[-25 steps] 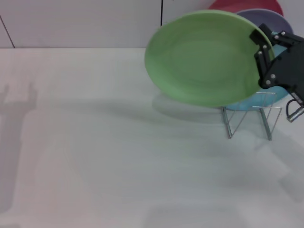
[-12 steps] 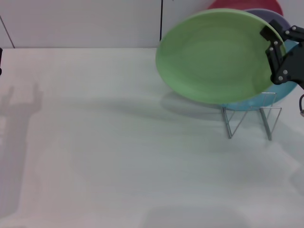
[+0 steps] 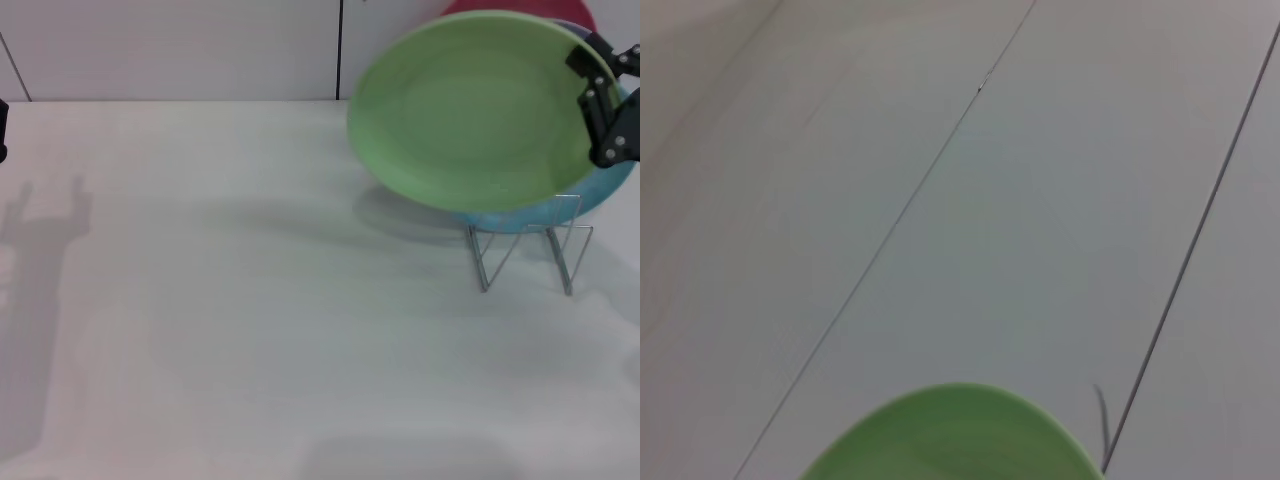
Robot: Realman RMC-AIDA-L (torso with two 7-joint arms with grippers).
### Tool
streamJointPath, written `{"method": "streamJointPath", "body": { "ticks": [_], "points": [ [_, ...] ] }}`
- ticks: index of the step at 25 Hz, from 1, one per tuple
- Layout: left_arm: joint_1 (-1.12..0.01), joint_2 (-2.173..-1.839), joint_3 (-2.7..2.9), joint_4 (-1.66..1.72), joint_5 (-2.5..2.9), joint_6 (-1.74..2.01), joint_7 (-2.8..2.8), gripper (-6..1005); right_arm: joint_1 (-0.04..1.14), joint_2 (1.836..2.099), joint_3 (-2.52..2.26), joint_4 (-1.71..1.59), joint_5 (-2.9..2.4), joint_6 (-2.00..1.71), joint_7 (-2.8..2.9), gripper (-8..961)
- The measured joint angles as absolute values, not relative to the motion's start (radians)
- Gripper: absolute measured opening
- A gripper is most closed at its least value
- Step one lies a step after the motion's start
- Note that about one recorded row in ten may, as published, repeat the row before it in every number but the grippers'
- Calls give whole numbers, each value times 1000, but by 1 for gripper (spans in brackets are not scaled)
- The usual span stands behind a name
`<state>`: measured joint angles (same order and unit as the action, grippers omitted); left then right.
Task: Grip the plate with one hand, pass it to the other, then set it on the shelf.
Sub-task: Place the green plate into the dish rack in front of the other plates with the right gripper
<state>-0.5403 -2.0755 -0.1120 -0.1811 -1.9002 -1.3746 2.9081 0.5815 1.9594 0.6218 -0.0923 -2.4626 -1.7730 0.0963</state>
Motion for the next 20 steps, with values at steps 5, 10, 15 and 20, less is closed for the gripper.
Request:
{"method": "streamJointPath", "body": {
  "ticks": [5, 10, 15, 20],
  "points": [
    [-540, -2075, -112, -181, -1899, -1375, 2906, 668, 582, 1944, 628, -107, -2461, -1806, 117, 56],
    [-540, -2075, -112, -181, -1899, -1374, 2905, 668, 582, 1940, 627, -151, -2460, -1820, 152, 56],
    [-540, -2075, -112, -181, -1899, -1374, 2902, 668, 583, 1937, 624, -216, -2449, -1853, 191, 57],
    [-540, -2075, -112, -191, -1897, -1376, 2901, 668, 585, 1934, 618, -255, -2438, -1869, 211, 57]
  ]
}}
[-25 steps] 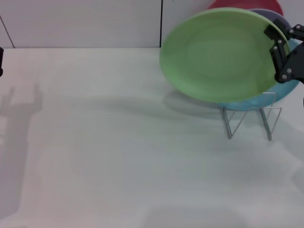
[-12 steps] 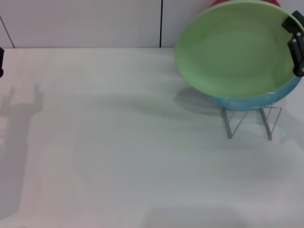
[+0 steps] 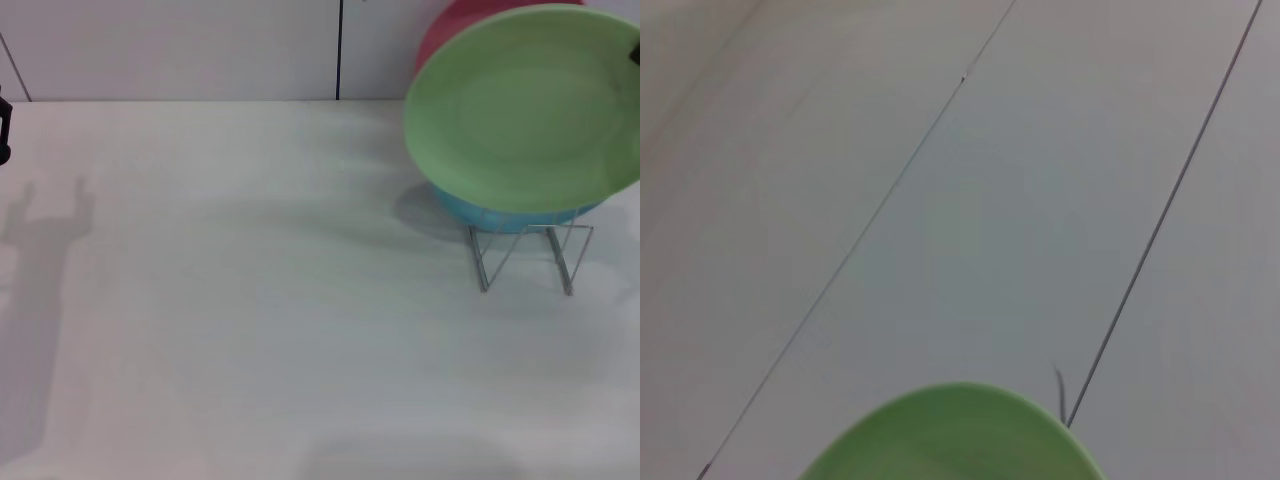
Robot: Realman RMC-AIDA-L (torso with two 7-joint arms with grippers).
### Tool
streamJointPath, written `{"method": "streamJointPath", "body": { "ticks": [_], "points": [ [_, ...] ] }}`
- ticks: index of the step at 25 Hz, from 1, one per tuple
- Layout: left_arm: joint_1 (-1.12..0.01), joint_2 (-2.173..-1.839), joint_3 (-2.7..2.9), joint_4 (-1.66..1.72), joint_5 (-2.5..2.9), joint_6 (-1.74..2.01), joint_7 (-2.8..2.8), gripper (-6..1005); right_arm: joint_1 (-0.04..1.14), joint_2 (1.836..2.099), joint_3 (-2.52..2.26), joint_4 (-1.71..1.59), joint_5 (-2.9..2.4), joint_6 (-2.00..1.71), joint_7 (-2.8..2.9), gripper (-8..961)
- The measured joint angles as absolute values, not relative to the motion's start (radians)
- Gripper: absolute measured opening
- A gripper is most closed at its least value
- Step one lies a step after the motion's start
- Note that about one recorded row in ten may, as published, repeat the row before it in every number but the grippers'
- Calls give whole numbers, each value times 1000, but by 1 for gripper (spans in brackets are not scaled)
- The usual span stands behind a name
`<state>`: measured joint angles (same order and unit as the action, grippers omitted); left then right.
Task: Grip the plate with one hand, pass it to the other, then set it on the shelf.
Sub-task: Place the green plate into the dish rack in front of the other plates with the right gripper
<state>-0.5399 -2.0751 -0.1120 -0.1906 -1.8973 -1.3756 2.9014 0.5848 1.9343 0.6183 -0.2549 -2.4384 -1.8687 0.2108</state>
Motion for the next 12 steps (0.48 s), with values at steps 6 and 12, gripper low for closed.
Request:
{"method": "streamJointPath", "body": {
  "ticks": [6, 12],
  "points": [
    [-535, -2074, -112, -196, -1896, -1383, 2901, 668, 593, 1909, 574, -280, -2435, -1874, 265, 56],
    [-529, -2074, -112, -210, -1895, -1396, 2902, 668, 612, 1895, 533, -318, -2433, -1880, 280, 56]
  ]
}}
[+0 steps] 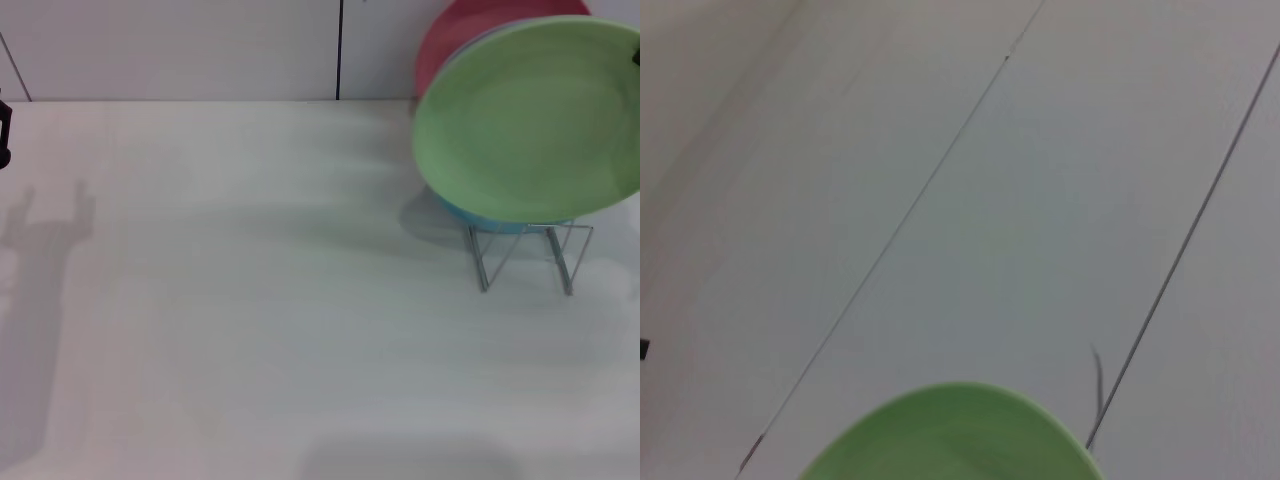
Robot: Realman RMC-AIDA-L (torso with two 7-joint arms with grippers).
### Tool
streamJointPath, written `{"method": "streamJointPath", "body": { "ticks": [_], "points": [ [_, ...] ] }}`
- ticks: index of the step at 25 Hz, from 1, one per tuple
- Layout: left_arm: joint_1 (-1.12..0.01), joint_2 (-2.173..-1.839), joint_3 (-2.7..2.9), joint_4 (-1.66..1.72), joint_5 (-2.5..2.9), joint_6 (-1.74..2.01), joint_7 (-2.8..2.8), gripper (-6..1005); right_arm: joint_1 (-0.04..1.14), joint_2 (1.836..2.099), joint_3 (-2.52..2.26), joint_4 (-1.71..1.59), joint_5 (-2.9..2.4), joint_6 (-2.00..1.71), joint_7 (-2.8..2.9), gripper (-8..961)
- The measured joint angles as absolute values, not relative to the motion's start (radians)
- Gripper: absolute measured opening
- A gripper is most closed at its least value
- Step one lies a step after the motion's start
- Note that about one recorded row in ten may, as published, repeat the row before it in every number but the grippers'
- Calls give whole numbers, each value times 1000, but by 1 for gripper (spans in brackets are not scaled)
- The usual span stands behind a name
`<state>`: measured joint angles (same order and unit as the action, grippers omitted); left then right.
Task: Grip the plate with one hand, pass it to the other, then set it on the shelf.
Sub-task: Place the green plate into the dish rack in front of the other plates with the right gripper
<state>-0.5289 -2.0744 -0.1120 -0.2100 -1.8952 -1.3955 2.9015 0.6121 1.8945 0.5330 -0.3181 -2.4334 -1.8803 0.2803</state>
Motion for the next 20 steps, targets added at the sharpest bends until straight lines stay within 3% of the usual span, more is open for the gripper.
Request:
{"method": "streamJointPath", "body": {
  "ticks": [20],
  "points": [
    [-523, -2076, -112, -249, -1893, -1425, 2910, 667, 639, 1862, 298, -413, -2299, -1870, 358, 56]
  ]
}}
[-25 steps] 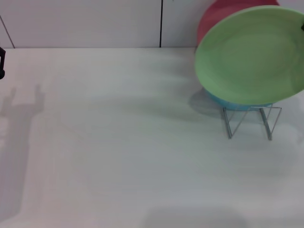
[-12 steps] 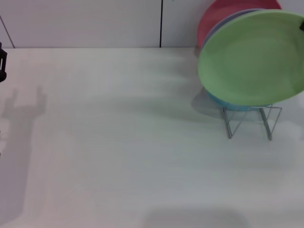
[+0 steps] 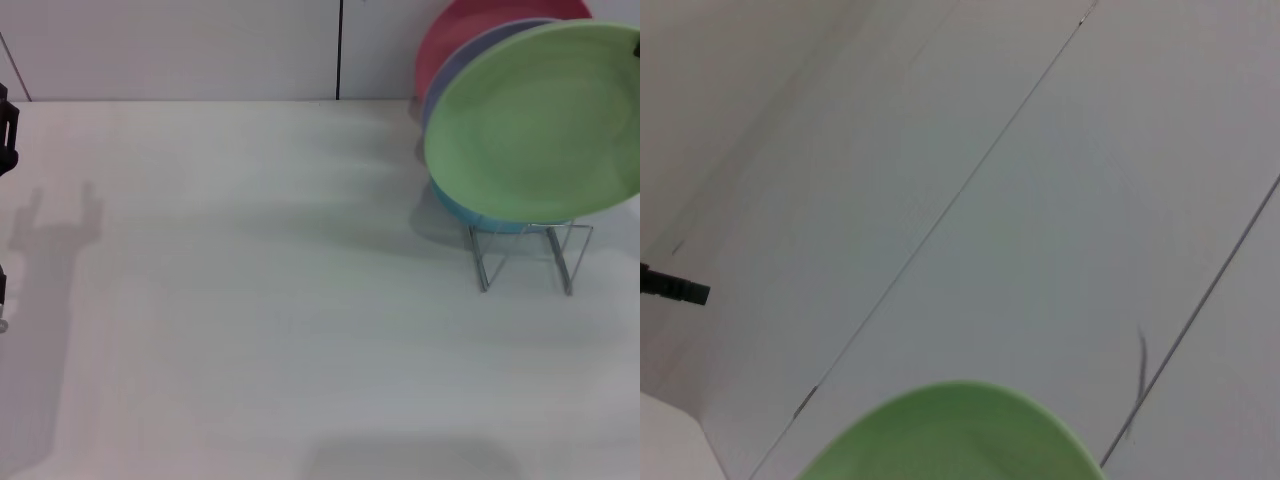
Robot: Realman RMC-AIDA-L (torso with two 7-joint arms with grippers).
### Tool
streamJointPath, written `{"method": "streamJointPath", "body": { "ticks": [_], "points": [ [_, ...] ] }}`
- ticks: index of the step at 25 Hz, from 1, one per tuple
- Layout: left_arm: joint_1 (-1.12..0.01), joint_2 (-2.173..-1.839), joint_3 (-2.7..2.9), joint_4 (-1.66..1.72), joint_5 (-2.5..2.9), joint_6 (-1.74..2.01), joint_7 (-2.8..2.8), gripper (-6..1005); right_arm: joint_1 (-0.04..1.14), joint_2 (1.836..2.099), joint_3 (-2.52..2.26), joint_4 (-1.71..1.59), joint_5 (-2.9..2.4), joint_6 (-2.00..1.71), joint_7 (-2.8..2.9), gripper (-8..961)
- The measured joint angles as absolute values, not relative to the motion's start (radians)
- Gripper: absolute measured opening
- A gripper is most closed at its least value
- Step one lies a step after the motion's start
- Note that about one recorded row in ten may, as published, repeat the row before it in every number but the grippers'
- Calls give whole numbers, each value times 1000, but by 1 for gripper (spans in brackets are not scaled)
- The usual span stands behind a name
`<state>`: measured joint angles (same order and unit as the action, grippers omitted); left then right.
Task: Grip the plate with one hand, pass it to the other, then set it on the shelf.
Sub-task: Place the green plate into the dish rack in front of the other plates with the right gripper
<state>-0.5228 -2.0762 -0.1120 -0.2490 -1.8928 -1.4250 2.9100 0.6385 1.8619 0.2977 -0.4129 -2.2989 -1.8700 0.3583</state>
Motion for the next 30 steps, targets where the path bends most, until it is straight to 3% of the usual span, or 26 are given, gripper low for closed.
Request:
{"method": "streamJointPath", "body": {
  "ticks": [30],
  "points": [
    [-494, -2075, -106, -284, -1890, -1485, 2909, 667, 622, 1867, 184, -443, -2277, -1790, 382, 94]
  ]
}}
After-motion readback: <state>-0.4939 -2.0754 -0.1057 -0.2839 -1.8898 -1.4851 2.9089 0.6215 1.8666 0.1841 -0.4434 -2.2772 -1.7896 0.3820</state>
